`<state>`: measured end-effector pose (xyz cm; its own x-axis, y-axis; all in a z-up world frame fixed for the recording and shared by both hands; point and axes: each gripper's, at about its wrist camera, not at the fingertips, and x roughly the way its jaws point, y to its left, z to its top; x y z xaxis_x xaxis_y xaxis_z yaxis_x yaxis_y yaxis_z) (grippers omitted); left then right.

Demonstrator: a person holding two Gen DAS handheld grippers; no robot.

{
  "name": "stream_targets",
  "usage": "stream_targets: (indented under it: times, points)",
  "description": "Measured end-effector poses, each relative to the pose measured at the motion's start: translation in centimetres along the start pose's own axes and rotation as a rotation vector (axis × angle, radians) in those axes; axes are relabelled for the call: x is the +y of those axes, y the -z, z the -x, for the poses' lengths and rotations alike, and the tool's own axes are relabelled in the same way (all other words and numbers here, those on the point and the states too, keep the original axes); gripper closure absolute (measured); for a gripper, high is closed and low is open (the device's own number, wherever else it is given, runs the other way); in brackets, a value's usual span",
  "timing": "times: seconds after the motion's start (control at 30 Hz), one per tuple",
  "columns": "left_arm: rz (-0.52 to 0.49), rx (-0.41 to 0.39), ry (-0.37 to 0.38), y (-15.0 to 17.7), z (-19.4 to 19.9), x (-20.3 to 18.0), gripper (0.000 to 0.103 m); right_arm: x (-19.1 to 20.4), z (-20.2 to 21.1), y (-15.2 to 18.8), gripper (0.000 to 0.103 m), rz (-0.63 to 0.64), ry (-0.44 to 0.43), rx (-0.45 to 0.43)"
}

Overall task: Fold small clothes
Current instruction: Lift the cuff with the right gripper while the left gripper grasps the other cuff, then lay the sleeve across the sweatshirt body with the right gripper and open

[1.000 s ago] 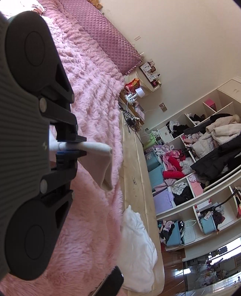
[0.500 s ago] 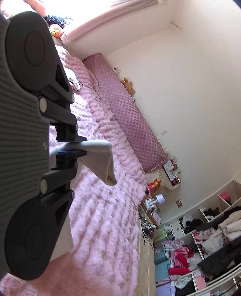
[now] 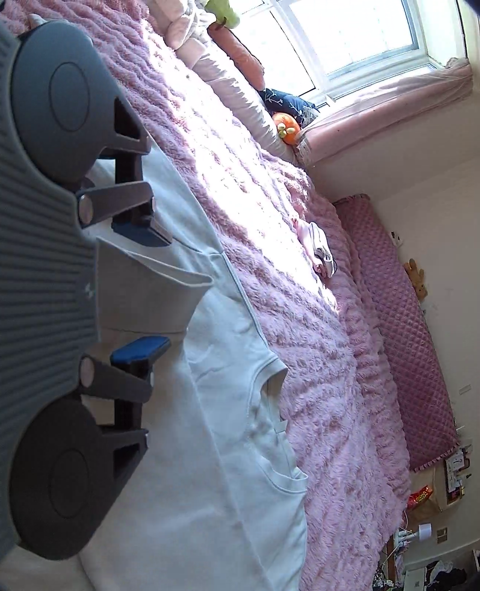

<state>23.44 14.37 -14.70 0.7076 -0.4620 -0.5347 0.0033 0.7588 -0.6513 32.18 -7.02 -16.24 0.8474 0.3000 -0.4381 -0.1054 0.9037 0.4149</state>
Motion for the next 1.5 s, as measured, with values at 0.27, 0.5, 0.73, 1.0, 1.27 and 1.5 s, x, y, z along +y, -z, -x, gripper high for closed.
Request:
stream_targets:
  times: [0.27,0.5,0.73,1.0,1.27,1.5]
  points:
    - [0.064,0.028,0.08,0.3,-3.9,0.2,0.007,-7.2,9.0,-3.4,0.05,0.188,0.226,-0.102]
    - [0.216,-0.012,0.142,0.4,-7.2,1.0,0.007,-15.3,13.8,-3.5,0.046,0.18,0.415,-0.054]
    - [0.267,-0.068,0.167,-0.9,-10.1,0.8,0.007,-16.8,14.0,-1.3,0.046,0.381,0.592,0.004]
    - [0.213,-0.099,0.216,-2.2,-11.1,-0.7,0.097,-17.6,10.4,1.2,0.049,0.586,0.745,0.112]
    - [0.086,-0.356,0.348,-3.8,-5.5,-2.0,0.096,-18.7,8.3,-0.9,0.103,0.53,0.814,0.093]
    - [0.12,-0.214,0.139,-2.1,-8.1,1.4,0.097,-19.2,8.3,-0.7,0.103,0.551,0.884,0.09]
